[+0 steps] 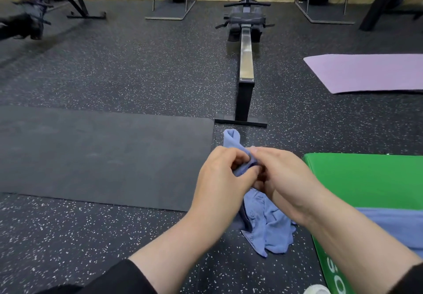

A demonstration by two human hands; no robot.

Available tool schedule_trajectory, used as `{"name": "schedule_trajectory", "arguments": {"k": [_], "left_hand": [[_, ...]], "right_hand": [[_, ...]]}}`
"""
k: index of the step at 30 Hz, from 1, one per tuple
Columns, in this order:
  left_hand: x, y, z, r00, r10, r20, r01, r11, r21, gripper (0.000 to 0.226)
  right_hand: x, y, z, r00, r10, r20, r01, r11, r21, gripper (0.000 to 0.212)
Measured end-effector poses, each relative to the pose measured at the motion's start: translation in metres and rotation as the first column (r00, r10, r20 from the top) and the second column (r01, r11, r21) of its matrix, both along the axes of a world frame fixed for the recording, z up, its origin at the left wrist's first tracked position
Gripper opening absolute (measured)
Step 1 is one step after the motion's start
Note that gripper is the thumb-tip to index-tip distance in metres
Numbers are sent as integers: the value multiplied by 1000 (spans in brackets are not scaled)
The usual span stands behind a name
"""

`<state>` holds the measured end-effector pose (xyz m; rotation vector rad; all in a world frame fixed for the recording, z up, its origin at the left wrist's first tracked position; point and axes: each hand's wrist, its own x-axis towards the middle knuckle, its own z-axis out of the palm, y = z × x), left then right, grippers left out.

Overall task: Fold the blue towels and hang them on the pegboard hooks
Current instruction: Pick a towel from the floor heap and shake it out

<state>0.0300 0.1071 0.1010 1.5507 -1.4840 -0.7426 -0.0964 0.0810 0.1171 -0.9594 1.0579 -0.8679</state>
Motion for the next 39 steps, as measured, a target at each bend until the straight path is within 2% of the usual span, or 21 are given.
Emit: {"name": "schedule_trajectory", "arguments": {"k": [2,5,12,15,17,22,28,33,35,39], "left_hand": [[2,-1,2,999,36,-13,-37,999,-12,9],[6,-2,3,999,32,-22,-32,999,-9,11],[12,-6,5,976,52,-211,-36,996,79,11],[8,-4,7,981,9,-196,5,998,68,5],[5,-2,5,986,-2,-168,10,999,45,12],[7,-4,3,995,42,-93,-45,999,-29,5],[7,-3,1,1000,31,6,-30,998,-47,6],[12,-7,1,984,151,-95,-152,988,-2,11],[17,-11,2,966,217,-144,-218,976,9,11],[17,-10,3,976,187,-114,-192,981,-37,13]], "right_hand": [[2,0,1,997,7,72,-8,1000,12,32],[3,-1,0,996,-21,92,18,999,32,28],[4,-2,-1,991,-61,119,53,996,66,29],[5,-2,0,991,-93,100,90,995,36,26],[5,-1,2,990,-103,97,101,995,26,25],[6,-1,3,987,-83,134,80,996,29,25],[4,-2,-1,996,-33,79,34,999,-6,27],[4,-2,2,999,-43,-6,43,998,-50,36],[3,-3,2,996,-91,-18,91,996,-21,32],[4,0,2,993,-116,-30,116,993,-9,31]]}}
